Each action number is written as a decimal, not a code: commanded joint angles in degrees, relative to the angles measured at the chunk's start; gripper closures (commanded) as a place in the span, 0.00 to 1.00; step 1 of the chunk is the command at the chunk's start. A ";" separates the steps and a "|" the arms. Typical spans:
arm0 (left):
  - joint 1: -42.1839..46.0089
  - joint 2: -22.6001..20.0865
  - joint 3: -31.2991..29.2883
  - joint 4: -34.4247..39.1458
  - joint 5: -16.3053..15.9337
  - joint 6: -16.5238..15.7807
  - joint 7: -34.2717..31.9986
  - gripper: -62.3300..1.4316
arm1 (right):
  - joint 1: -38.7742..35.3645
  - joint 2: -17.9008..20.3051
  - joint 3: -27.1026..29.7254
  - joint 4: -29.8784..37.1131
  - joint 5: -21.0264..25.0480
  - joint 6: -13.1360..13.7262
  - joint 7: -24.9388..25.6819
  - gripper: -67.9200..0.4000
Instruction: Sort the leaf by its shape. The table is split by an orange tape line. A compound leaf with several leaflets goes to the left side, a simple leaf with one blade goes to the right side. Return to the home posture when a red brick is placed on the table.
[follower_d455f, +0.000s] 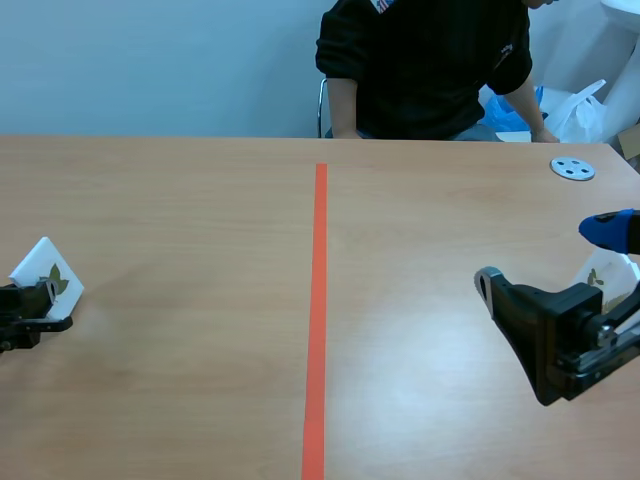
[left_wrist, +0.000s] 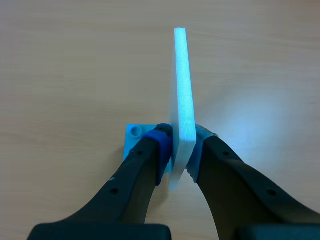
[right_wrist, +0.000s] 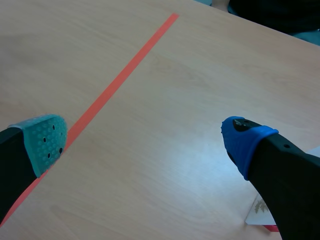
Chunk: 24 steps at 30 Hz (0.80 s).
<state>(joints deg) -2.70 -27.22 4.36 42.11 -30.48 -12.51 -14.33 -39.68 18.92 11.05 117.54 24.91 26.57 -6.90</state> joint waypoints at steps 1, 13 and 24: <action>-0.50 -0.28 -0.28 1.51 -0.42 -0.22 -1.29 0.91 | 0.66 0.90 0.70 0.92 0.59 -0.24 0.90 0.05; -0.50 -0.44 -0.09 1.38 -0.37 -0.24 -1.29 0.54 | 0.68 0.90 0.70 0.92 0.59 -0.24 1.27 0.05; 1.86 -3.32 -0.11 9.99 -0.48 -0.74 -0.33 0.00 | 0.66 0.90 0.70 0.92 0.59 -0.24 1.27 0.05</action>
<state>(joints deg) -1.04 -29.58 4.47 49.50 -30.50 -13.15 -14.39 -39.68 18.92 11.05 117.54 24.91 26.57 -6.50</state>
